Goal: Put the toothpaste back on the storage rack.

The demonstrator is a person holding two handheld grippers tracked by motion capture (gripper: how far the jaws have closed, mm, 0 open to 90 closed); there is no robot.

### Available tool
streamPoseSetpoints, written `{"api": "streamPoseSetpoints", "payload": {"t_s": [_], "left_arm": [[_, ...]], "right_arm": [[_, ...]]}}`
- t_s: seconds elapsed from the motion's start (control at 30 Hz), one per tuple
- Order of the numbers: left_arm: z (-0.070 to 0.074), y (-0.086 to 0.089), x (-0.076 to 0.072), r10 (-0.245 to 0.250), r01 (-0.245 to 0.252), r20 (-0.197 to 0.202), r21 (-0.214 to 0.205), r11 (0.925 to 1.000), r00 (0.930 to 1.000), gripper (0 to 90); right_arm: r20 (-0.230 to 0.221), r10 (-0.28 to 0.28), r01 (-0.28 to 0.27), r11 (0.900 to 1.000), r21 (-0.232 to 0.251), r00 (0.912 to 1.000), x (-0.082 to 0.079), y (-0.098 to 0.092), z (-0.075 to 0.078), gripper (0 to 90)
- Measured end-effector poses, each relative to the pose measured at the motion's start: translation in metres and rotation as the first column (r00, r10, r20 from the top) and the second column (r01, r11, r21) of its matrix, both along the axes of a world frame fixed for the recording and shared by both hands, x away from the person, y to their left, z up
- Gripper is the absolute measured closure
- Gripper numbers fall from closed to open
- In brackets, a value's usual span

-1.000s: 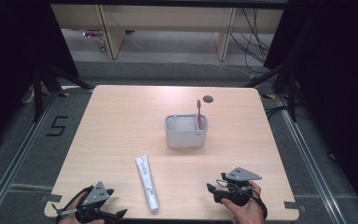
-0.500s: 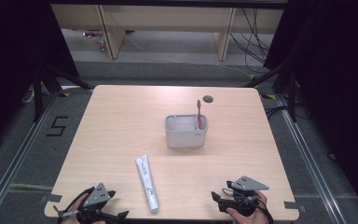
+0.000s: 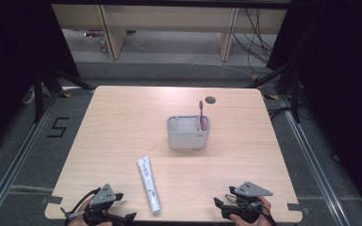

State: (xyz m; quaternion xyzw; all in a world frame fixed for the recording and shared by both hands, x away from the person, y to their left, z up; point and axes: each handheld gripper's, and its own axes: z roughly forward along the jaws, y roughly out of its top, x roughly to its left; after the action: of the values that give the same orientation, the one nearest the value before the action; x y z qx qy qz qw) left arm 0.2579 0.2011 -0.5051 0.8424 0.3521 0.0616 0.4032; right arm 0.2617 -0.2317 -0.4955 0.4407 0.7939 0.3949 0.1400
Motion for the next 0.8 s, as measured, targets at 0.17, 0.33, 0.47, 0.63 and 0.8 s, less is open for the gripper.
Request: {"api": "streamPoseSetpoints", "payload": {"t_s": [0.17, 0.33, 0.47, 0.63, 0.8], "left_arm": [[0.003, -0.008, 0.005, 0.021, -0.021, -0.004, -0.010, 0.9997, 0.9998, 15.9], [0.006, -0.015, 0.010, 0.044, -0.045, -0.024, -0.034, 0.9984, 0.9987, 16.7], [0.010, -0.018, 0.017, 0.048, -0.048, -0.030, -0.007, 0.9988, 0.9984, 17.2], [0.014, -0.027, 0.025, 0.041, -0.041, -0.054, 0.003, 0.9992, 0.9977, 17.5], [0.017, -0.038, 0.031, 0.053, -0.052, -0.074, 0.009, 0.9986, 0.9959, 15.7]], "right_arm": [[0.002, 0.007, -0.007, 1.0000, 0.000, 1.0000, -0.001, -0.001, 0.001, 27.9], [-0.007, 0.005, -0.005, 1.0000, 0.004, 1.0000, -0.002, -0.001, 0.001, 27.8], [0.002, 0.001, -0.001, 1.0000, 0.002, 1.0000, -0.002, 0.000, 0.000, 27.9], [0.004, 0.010, -0.010, 0.9999, 0.002, 0.9999, -0.004, 0.000, 0.001, 27.8], [-0.003, 0.016, -0.016, 0.9998, -0.007, 0.9999, -0.005, -0.001, 0.001, 27.9]]}}
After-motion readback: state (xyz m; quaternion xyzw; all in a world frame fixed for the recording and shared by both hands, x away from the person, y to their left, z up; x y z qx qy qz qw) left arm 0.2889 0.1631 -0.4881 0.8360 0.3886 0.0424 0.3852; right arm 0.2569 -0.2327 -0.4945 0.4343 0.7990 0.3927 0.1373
